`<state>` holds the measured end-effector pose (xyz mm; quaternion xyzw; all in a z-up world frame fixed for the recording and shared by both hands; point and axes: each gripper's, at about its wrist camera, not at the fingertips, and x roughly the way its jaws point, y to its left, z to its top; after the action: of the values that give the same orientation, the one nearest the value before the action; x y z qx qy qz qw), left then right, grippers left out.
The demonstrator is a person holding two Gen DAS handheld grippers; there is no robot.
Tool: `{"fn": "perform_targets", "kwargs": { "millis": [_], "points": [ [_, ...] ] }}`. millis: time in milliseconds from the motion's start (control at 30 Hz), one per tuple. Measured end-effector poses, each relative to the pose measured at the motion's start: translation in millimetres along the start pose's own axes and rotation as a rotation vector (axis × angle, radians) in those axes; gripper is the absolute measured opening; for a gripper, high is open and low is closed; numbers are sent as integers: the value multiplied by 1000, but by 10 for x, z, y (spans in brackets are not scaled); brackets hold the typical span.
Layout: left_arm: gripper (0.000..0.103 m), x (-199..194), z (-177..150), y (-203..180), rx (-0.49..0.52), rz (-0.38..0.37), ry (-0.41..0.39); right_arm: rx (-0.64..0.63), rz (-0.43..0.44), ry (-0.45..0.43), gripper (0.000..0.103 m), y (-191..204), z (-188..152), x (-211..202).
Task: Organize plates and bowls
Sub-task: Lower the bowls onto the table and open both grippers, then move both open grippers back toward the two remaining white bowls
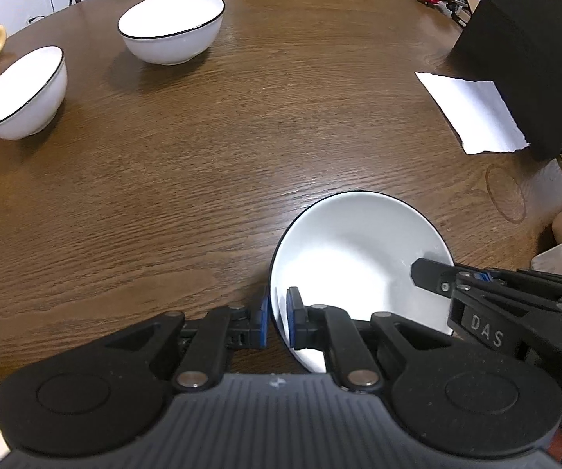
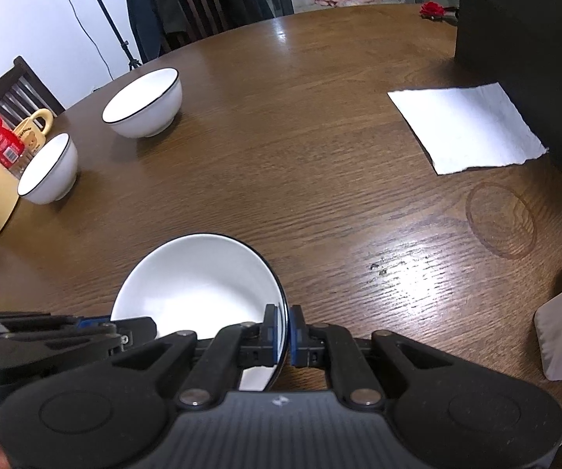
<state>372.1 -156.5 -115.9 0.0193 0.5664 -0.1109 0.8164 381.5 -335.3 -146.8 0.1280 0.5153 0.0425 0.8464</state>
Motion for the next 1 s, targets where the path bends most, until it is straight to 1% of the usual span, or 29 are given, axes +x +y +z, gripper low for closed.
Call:
{"fn": "perform_targets", "kwargs": {
  "millis": [67,133,167,200,233,267,300,333,367,400,433,500,567,633,667,800,933,1000],
  "points": [
    [11,-11,-2,9,-6,-11,-1,12,0,-1,13,-15,17,-2],
    [13,-28,-3,30,-12,-16,-5,19,8,-16,14,-26,38,-41],
    [19,-40,0,48,-19,-18,-8,20,7,-20,17,-33,52,-55],
    [24,-58,5,69,-26,-20,-13,25,8,-24,26,-43,61,-73],
    [34,-87,8,92,-32,-25,-23,31,7,-28,31,-55,70,-90],
    [42,-118,9,113,-36,-28,-33,37,7,-33,39,-68,76,-106],
    [44,-151,10,132,-40,-30,-44,43,9,-37,46,-83,78,-125],
    [49,-177,11,154,-44,-36,-53,49,13,-43,49,-96,79,-144],
    [60,-197,11,185,-53,-41,-60,55,14,-46,57,-109,76,-160],
    [66,-212,9,219,-64,-41,-65,61,15,-47,66,-120,79,-173],
    [73,-231,3,249,-73,-41,-72,68,19,-49,70,-135,78,-187],
    [81,-285,-12,324,-93,-48,-89,76,28,-54,87,-150,73,-220],
    [99,-336,-25,383,-114,-46,-107,78,28,-59,91,-153,74,-245],
    [103,-400,-45,446,-137,-53,-138,80,25,-55,101,-151,71,-257],
    [103,-433,-55,474,-146,-54,-154,81,24,-58,103,-148,67,-266],
    [103,-528,-90,535,-157,-22,-194,68,21,-57,103,-107,56,-293],
    [103,-614,-151,594,-166,-14,-225,53,22,-58,103,-62,55,-324],
    [103,-656,-187,614,-160,3,-237,49,24,-61,103,-41,58,-345]
  ]
}}
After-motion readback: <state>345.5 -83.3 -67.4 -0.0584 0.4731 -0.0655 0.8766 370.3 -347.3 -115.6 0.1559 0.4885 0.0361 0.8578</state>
